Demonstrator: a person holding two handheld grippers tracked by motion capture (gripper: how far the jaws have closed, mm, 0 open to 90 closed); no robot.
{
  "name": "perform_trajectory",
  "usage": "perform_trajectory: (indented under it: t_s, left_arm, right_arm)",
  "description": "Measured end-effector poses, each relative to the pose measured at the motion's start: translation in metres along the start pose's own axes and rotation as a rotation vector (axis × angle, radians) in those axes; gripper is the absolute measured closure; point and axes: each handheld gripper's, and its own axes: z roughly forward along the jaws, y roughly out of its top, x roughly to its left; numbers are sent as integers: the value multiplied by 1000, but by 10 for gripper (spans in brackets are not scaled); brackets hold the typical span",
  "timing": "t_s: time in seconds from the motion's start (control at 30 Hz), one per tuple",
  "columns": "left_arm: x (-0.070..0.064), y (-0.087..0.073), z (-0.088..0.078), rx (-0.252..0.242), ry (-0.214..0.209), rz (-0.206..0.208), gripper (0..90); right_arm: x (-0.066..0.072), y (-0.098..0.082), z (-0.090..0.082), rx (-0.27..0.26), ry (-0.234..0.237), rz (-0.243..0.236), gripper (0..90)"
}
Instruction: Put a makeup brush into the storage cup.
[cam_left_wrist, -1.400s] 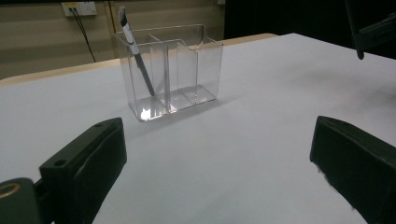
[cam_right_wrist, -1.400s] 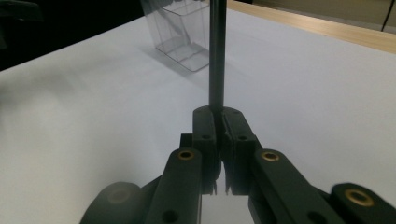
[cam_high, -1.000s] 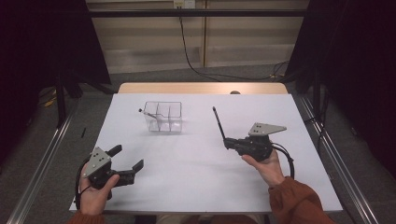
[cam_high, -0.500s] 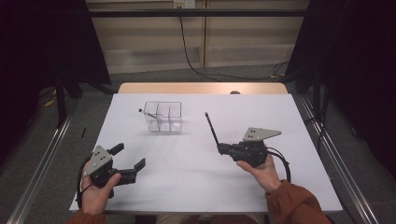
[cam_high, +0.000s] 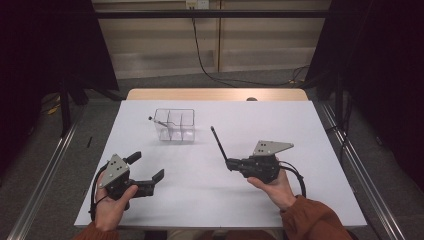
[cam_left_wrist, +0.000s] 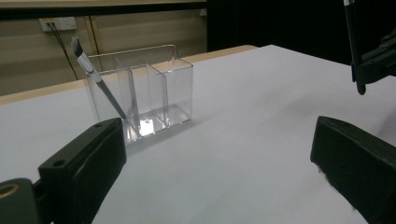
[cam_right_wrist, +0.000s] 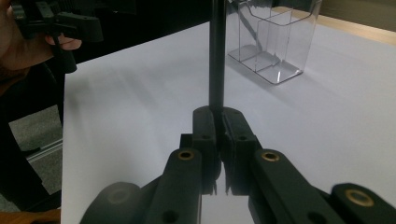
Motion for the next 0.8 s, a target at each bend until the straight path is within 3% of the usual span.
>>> perform_trajectory:
  t_s: [0.1,0.27,0.37,0.53,0.6,0.67,0.8]
  left_arm:
    - [-3,1,4,-6,11,3,27]
    - [-8,4,12,2,-22,-2,28]
    - [-13,8,14,-25,-50,-31,27]
    - [-20,18,19,-44,-70,-7,31]
    - [-24,21,22,-42,-90,1,31]
    - [-30,25,27,-33,-152,20,26]
    - [-44,29,38,-31,-198,50,22]
  right_arm:
    - [1,0,2,1,5,-2,847]
    - [3,0,5,8,14,-10,847]
    - [4,0,7,12,21,-15,847]
    - [6,0,9,14,36,-19,847]
    - [7,0,10,15,40,-18,847]
    - [7,-1,12,14,45,-17,847]
    - [8,-1,15,16,52,-18,847]
